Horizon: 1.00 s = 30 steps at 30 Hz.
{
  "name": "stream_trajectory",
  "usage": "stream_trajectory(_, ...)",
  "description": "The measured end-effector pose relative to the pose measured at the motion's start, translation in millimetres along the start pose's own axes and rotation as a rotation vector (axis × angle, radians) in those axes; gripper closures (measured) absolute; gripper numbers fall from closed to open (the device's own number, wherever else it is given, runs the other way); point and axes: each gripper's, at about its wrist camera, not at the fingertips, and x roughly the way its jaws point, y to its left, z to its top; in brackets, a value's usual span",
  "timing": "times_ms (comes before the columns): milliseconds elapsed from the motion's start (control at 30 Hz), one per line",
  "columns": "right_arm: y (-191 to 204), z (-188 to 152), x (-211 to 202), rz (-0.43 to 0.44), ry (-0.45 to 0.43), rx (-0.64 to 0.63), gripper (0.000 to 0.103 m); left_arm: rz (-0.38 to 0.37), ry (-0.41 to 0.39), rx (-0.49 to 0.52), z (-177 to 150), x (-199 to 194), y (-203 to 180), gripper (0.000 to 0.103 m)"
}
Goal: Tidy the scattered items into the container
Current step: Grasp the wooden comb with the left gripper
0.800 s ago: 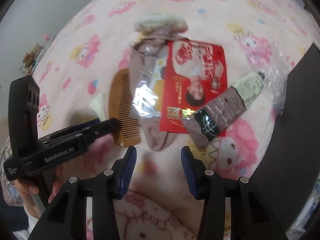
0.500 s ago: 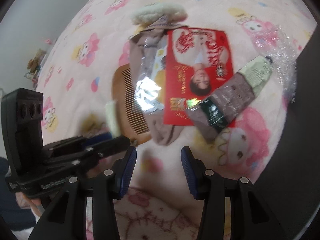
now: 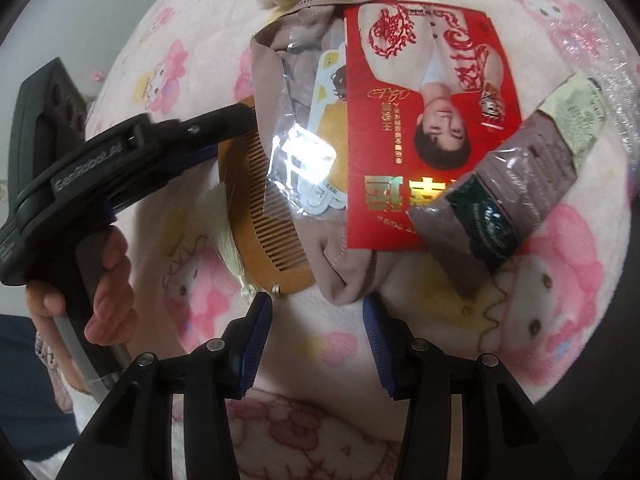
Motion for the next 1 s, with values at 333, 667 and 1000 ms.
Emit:
stream_trajectory(333, 7, -2, -9, 0.026, -0.058, 0.024, 0.06, -0.009, -0.048, -0.007, -23, -28, -1, 0.09)
stream_trajectory(667, 15, -9, -17, 0.0, -0.078, 0.06, 0.06, 0.039, -0.037, 0.029, -50, -48, -4, 0.082)
stream_trajectory(1000, 28, 4, 9, 0.098, 0.027, 0.079, 0.051, 0.105, -0.028, 0.087, -22, -13, -1, 0.072)
